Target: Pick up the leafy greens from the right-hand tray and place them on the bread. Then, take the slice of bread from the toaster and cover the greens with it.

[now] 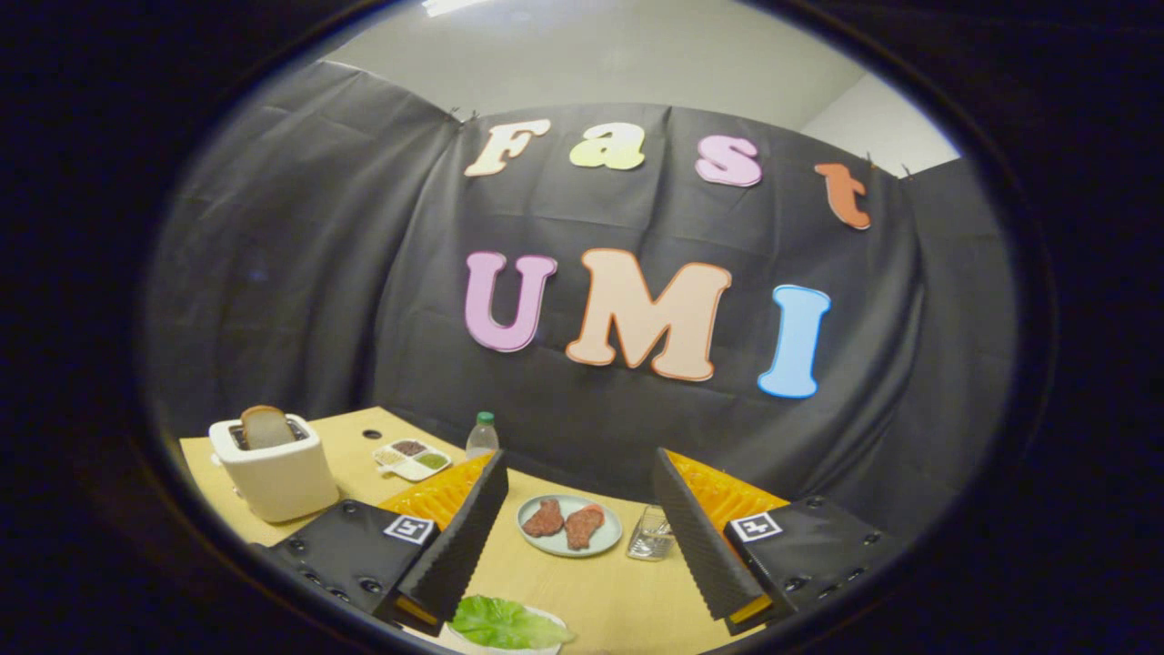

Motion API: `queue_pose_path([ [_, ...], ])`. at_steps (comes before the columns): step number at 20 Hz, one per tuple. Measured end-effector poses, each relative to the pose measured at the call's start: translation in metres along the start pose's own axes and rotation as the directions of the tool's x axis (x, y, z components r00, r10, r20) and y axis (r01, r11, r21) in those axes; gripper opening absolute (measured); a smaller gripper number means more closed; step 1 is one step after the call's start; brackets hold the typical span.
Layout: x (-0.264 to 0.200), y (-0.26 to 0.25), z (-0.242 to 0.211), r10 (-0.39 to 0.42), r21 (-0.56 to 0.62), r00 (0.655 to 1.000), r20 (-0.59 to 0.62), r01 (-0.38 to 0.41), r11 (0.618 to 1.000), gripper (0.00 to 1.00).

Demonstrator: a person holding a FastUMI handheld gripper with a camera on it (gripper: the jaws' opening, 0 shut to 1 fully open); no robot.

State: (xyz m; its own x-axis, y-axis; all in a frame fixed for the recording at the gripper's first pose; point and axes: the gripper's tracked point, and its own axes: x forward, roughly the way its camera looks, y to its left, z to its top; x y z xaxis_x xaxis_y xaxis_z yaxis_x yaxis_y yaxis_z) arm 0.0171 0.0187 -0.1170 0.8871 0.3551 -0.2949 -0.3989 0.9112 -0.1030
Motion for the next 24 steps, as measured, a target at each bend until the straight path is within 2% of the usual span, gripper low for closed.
queue_pose_path([
  [6, 0.014, 0.008, -0.029, 0.111, -0.037, 0.991, -0.074, -0.114, 0.993, 1.00],
  [12, 0.024, 0.021, -0.071, 0.212, -0.071, 0.960, -0.184, -0.228, 0.971, 1.00],
  [24, 0.026, 0.045, -0.161, 0.346, -0.117, 0.851, -0.396, -0.420, 0.900, 0.98],
])
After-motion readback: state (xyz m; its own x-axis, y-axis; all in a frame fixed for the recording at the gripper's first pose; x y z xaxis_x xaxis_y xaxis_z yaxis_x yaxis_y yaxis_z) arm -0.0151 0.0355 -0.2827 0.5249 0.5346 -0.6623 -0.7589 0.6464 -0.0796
